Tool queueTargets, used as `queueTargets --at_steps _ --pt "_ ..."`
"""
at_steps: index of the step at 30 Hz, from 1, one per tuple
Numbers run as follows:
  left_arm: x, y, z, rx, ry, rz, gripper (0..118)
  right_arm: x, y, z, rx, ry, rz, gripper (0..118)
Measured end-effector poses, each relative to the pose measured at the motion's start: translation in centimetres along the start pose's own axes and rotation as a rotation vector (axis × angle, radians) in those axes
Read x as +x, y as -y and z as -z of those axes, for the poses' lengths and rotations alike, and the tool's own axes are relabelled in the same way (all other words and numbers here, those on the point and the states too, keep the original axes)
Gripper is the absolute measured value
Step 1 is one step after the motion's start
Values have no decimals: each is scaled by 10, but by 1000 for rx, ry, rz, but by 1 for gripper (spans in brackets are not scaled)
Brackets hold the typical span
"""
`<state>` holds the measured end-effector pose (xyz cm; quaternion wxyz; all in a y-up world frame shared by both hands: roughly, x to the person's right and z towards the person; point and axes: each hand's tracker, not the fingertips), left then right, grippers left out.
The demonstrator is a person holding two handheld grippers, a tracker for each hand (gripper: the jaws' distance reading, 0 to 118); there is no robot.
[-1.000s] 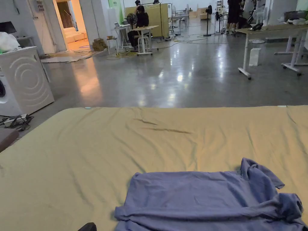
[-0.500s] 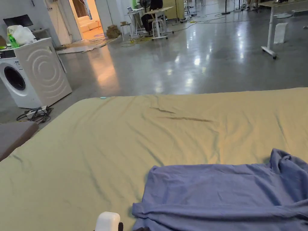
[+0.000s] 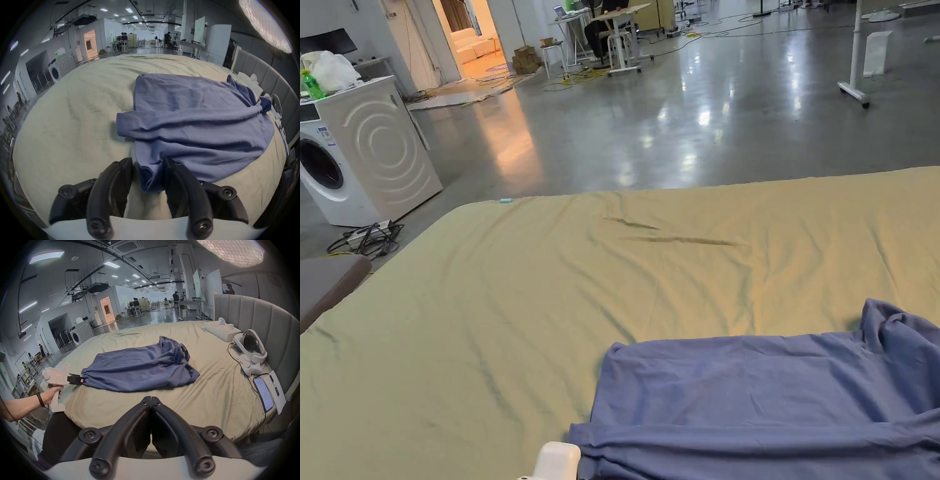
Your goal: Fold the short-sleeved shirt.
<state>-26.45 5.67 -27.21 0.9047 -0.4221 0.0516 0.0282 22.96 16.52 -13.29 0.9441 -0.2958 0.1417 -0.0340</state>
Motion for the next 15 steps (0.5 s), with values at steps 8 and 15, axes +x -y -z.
queueTargets --at_steps 8,15 --pt "0 -19 14 -154 42 30 22 11 -4 12 -2 50 -35 1" --pt "-7 -39 25 -261 78 50 21 70 -25 98 -53 114 38 105"
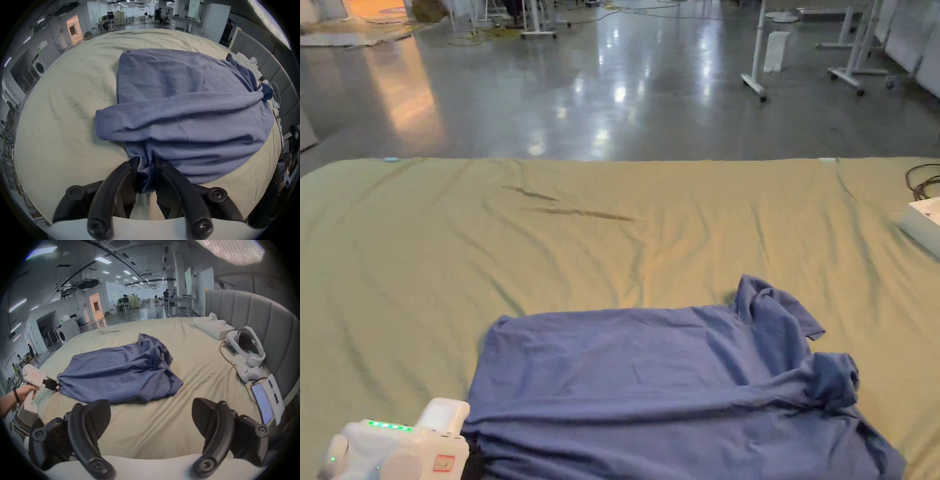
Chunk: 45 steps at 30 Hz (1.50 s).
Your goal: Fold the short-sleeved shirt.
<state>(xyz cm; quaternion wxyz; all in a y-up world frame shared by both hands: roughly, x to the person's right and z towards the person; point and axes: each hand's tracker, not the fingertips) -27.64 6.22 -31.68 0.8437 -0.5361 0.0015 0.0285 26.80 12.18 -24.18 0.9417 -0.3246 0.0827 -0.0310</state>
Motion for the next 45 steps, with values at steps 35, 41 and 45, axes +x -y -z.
queueTargets --at_steps 35,41,45 --pt "-24 168 -132 228 153 -31 8 60 55 -53 -130 48 101 4" --pt "-31 179 -113 191 156 -94 8 40 64 -43 -144 44 65 4" --pt "-36 174 -113 204 159 -100 8 43 54 -44 -134 51 59 4"
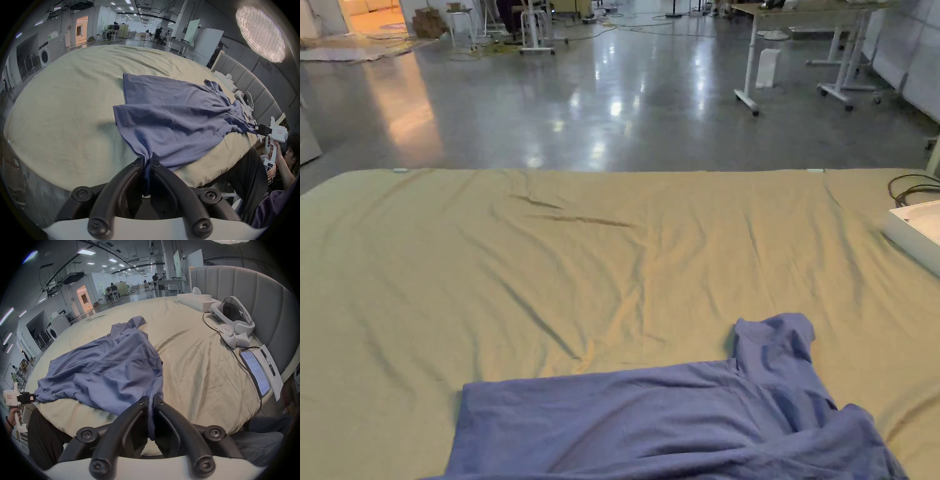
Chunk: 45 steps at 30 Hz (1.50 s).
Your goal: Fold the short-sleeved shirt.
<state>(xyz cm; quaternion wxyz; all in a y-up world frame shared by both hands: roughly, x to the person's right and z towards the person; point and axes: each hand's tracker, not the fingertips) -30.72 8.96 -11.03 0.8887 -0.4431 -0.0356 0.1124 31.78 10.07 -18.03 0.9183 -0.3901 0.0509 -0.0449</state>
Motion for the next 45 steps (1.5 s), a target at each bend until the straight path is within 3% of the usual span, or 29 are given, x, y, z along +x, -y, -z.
queueTargets --at_steps 2,3,4,5,6,7,8,10,16,22,27,31,33,34,36,39,40,41,45 --pt "-1 -1 -1 5 9 -4 9 2 -1 -2 2 3 -2 5" --pt "-3 -1 -1 9 14 -11 14 3 0 -4 6 5 -5 5" --pt "-4 0 -1 18 15 -15 26 5 0 -6 8 10 -6 5" --pt "-3 2 -2 32 -7 -24 48 6 1 -6 9 14 -4 11" --pt "-6 3 -2 32 -65 -34 63 7 3 -7 4 18 -3 26" --pt "-8 5 -2 32 -78 -46 71 8 5 -8 1 30 -4 42" --pt "-11 8 -7 37 -81 -63 72 8 8 -11 -3 68 -10 62" --pt "-8 14 -24 73 -76 -88 72 8 13 -25 9 67 -9 84" --pt "52 21 -91 287 -108 30 72 -18 26 -79 139 -11 0 86" --pt "131 16 -130 542 -15 53 72 -77 11 -108 280 -105 -166 86" --pt "160 7 -128 581 71 91 72 -117 -7 -118 394 -197 -244 86" --pt "172 7 -136 539 46 177 72 -133 -9 -124 424 -224 -267 80" --pt "173 9 -143 534 43 205 66 -135 -8 -128 435 -232 -276 66" --pt "174 11 -147 531 37 220 57 -136 -7 -130 441 -236 -282 58" --pt "175 14 -154 521 17 242 23 -138 -6 -133 440 -241 -294 39" --pt "176 16 -159 508 13 264 1 -139 -3 -135 422 -242 -317 14" --pt "176 17 -160 508 13 264 1 -139 -4 -134 415 -241 -319 3" --pt "176 17 -160 510 15 263 1 -139 -3 -133 405 -241 -318 0" --pt "175 15 -155 502 23 232 1 -135 1 -126 360 -250 -286 0"
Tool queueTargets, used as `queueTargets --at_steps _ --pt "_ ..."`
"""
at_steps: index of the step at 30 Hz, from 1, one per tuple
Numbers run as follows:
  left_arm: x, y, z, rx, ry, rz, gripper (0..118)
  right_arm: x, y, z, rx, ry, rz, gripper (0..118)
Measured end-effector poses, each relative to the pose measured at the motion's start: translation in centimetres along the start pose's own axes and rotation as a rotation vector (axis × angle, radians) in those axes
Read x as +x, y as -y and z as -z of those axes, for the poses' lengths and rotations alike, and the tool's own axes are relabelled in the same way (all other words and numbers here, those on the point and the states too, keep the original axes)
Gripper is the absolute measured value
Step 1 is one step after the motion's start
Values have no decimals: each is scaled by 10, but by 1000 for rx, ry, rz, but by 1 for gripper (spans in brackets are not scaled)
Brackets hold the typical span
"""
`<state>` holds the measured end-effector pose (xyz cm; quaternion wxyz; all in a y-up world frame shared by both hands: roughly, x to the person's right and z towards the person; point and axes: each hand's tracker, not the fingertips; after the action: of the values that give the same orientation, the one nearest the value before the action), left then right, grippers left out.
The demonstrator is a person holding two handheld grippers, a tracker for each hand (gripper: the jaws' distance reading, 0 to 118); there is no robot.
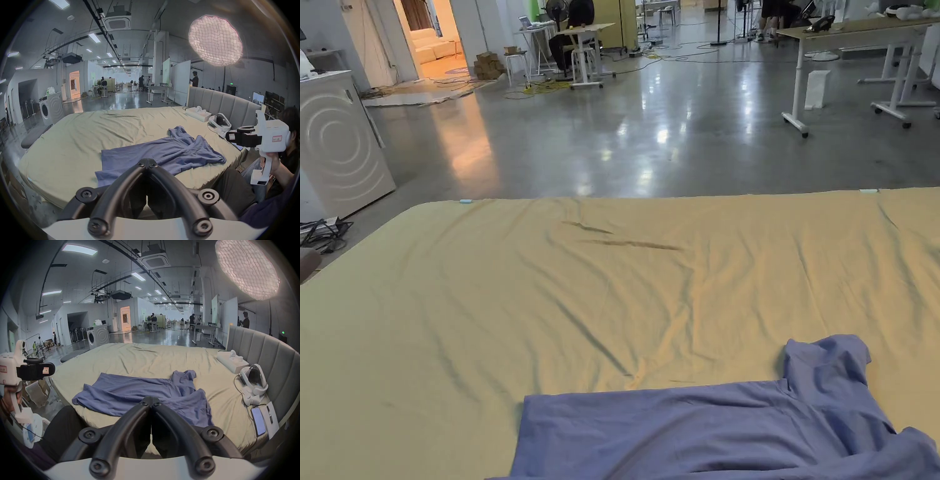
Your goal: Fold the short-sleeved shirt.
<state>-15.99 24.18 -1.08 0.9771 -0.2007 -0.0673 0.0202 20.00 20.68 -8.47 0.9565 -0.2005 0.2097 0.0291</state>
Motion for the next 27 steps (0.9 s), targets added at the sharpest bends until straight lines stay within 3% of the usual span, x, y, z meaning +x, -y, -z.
queueTargets --at_steps 11,17,18,20,22,25,27 --pt "-16 -1 21 -36 12 -46 1 14 11 4 -43 1 93 0" --pt "-56 -20 57 -66 -26 -133 2 22 18 14 -92 7 124 0" --pt "-65 -23 69 -79 -56 -137 9 23 19 16 -106 9 124 0" --pt "-86 -26 97 -90 -86 -140 36 25 22 21 -126 13 125 0" --pt "-115 -25 134 -133 -28 -191 39 27 24 28 -157 16 132 0" --pt "-155 -20 203 -223 -40 -256 61 30 28 39 -200 27 135 0" --pt "-181 -14 250 -309 -91 -266 63 32 30 44 -219 27 135 0"
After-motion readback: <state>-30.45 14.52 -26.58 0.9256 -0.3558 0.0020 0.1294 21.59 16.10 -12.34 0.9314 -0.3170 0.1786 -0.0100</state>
